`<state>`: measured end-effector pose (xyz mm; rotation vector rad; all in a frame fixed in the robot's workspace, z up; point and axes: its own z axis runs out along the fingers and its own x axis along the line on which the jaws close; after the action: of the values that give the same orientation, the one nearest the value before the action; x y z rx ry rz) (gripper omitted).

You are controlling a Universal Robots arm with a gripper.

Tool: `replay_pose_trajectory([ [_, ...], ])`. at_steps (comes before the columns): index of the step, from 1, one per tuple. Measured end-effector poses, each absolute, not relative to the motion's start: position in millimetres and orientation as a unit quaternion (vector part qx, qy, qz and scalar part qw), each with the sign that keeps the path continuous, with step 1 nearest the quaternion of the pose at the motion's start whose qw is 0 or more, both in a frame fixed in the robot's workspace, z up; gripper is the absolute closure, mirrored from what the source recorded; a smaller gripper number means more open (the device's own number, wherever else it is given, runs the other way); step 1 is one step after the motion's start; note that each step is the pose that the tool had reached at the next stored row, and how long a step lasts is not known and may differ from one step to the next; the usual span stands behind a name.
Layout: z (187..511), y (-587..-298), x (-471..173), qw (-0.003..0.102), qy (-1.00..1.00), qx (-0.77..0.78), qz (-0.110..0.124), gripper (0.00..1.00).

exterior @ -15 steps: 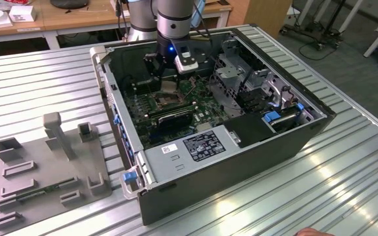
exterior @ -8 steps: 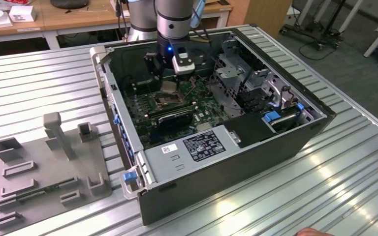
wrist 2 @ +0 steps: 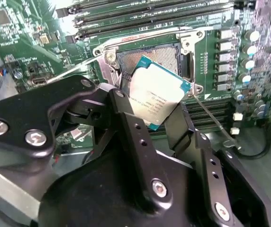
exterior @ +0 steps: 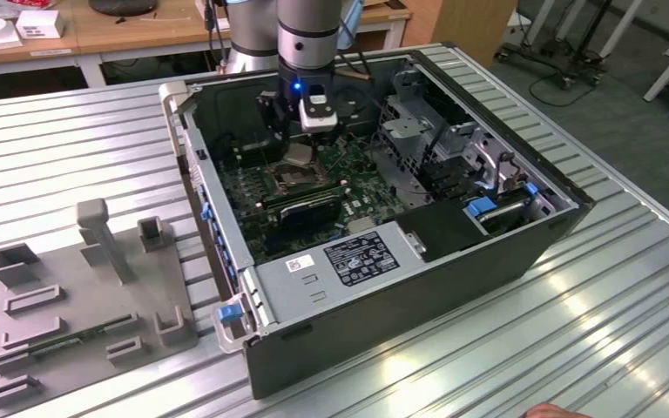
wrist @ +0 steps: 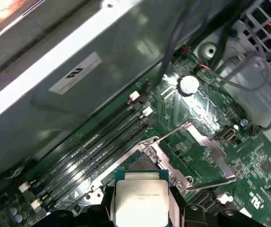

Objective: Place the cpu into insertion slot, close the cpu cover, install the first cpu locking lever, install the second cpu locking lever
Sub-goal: 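Place the cpu into insertion slot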

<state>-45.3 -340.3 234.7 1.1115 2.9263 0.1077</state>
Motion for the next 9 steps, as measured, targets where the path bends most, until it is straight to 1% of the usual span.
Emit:
replay_pose_trajectory([
  [9,234.3,-340.3,-45.3,0.007,0.912,0.409,0.034,0.46],
])
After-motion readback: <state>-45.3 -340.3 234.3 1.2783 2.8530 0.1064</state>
